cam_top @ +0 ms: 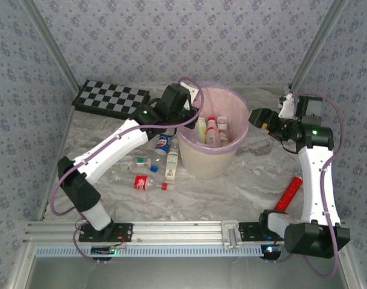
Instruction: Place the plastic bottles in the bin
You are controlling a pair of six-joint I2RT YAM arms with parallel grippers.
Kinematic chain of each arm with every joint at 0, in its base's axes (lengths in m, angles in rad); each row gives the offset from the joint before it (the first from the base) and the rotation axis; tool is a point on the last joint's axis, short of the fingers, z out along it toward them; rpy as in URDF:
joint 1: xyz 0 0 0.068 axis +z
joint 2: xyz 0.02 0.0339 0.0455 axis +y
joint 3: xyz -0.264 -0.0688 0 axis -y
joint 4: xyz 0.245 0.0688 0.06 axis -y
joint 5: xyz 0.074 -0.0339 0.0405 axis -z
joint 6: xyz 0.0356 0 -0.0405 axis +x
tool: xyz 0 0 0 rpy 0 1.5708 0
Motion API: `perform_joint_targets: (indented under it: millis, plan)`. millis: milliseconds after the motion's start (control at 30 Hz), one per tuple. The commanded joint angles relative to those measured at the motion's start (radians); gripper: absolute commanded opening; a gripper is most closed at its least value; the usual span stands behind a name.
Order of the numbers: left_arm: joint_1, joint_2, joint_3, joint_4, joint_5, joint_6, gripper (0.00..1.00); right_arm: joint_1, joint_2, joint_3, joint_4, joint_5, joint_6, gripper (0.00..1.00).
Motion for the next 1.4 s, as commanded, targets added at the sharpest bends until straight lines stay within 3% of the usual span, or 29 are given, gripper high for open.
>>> perform_joint_targets:
  millis: [0,233,533,700,1100,1233,1367]
  plan:
    - [0.005,-0.030,0.019,0.021,0.016,0.001,0.03,0.009,0.008,0.021,-0.011,-0.004,-0.027,0.84]
    - [0.001,-0.073,0.029,0.037,0.004,0.021,0.00,0.014,0.017,0.023,-0.005,-0.004,-0.034,0.84]
    - [-0.001,-0.218,-0.057,0.084,-0.134,0.031,0.00,0.017,0.034,0.028,0.002,-0.007,-0.038,0.84]
    - [0.017,-0.238,-0.088,0.024,-0.207,0.000,0.00,0.024,0.042,0.032,0.004,-0.010,-0.041,0.84]
    - [0.120,-0.279,-0.358,0.187,-0.133,-0.176,0.00,0.028,0.040,0.032,-0.027,0.008,-0.065,0.85]
    - [0.128,-0.271,-0.398,0.231,-0.073,-0.208,0.16,0.029,0.040,0.019,-0.020,0.007,-0.061,0.84]
    - [0.133,-0.288,-0.410,0.273,-0.043,-0.201,0.44,0.031,0.041,0.049,-0.030,0.011,-0.062,0.84]
